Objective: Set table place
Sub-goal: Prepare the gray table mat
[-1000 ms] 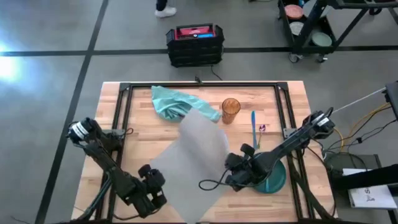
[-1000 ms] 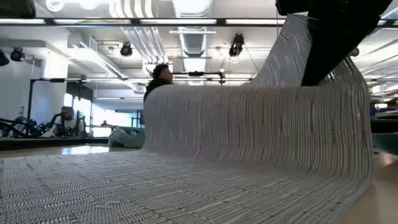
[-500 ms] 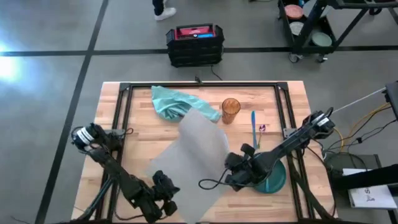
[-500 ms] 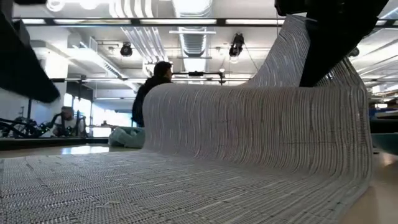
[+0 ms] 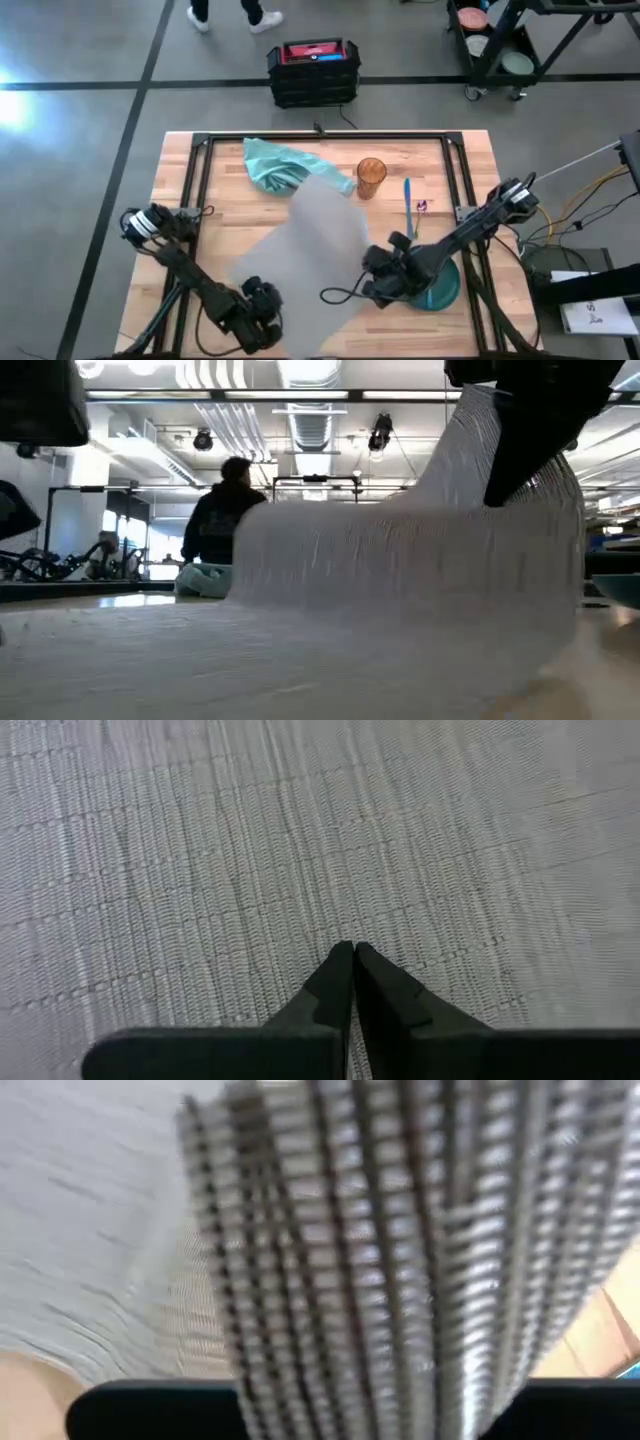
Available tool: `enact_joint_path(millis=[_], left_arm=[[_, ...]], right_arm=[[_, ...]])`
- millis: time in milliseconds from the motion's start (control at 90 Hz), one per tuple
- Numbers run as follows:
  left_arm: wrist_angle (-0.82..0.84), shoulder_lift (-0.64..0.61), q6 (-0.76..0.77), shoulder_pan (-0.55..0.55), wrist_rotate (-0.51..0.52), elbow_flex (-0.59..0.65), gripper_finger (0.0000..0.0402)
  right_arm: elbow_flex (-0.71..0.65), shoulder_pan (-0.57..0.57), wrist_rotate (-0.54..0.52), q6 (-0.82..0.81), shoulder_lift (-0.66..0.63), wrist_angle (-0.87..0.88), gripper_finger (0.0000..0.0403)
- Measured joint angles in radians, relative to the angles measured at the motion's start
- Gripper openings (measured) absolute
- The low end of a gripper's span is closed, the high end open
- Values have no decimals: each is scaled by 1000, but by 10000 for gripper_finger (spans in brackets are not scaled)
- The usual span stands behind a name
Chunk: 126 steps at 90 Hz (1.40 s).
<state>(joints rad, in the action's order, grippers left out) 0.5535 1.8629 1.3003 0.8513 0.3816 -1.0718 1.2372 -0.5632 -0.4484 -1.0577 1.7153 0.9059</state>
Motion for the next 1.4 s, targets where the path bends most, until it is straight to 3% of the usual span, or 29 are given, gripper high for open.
enact_joint_path(millis=[189,356,644,811,978,1144,1400], left_arm=[[259,-45,32,-1,22,11,0],[364,-69,76,7,-5,9,0],[363,-79,107,18,-9,-19,0],[342,-105,77,20,52,-85,0],[274,-115,70,23,71,-89,0],[189,-115,70,25,72,-66,0],[160,-97,70,25,79,-64,0]], right_arm=[[-28,-19,53,-61,0,-17,0],[-57,-40,81,-112,0,-86,0],[-128,-41,117,-158,-1,-298,2],[-142,-41,122,-184,-1,-308,39],[-126,-40,186,-86,-3,-305,100],[-57,-32,325,68,-12,-195,153],[86,-7,371,315,-12,-3,187]])
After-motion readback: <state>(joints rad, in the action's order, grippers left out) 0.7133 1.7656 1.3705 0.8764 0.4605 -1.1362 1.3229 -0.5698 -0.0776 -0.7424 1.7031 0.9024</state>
